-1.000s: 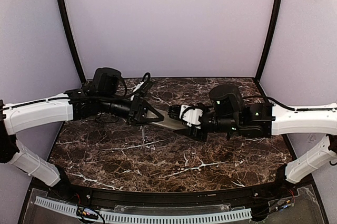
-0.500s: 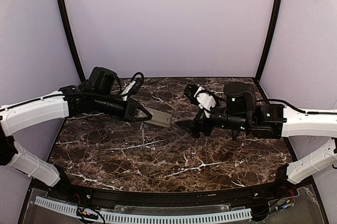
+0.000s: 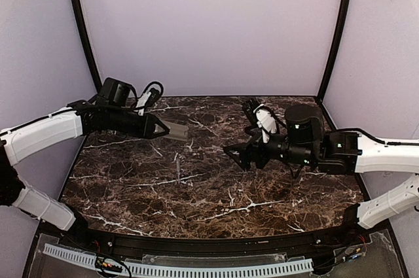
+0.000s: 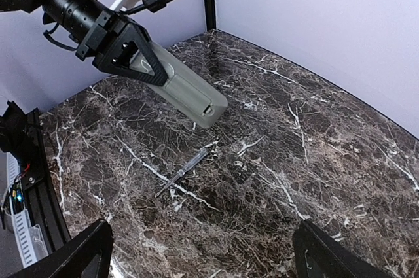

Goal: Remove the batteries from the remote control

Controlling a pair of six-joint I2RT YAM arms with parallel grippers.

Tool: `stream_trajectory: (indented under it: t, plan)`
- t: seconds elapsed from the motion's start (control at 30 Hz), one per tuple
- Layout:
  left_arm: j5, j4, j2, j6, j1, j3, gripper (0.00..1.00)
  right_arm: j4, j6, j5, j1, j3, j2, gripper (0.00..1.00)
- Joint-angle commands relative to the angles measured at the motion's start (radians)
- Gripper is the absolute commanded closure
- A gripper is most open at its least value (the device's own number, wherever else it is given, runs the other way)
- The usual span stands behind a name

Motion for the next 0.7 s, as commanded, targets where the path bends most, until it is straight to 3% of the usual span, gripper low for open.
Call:
stream_trajectory:
  t: [0.0,0.27,0.47,0.67]
  plan:
    - [0.136,0.002,0.072,0.046,0.000,0.059,1.00,0.021,0.175,-0.028,-0.032,-0.014,-0.022,0.04]
    - [0.243,-0.103,0.177,0.051,0.001,0.251,1.00,-0.057,0.421,-0.355,-0.229,0.000,0.027,0.06]
    - [0.503,-0.012,0.210,0.074,0.001,0.261,1.00,-0.007,0.471,-0.427,-0.268,-0.013,0.028,0.04]
    - [0.497,0.030,0.192,0.063,0.001,0.199,1.00,0.006,0.490,-0.452,-0.270,0.012,0.033,0.04]
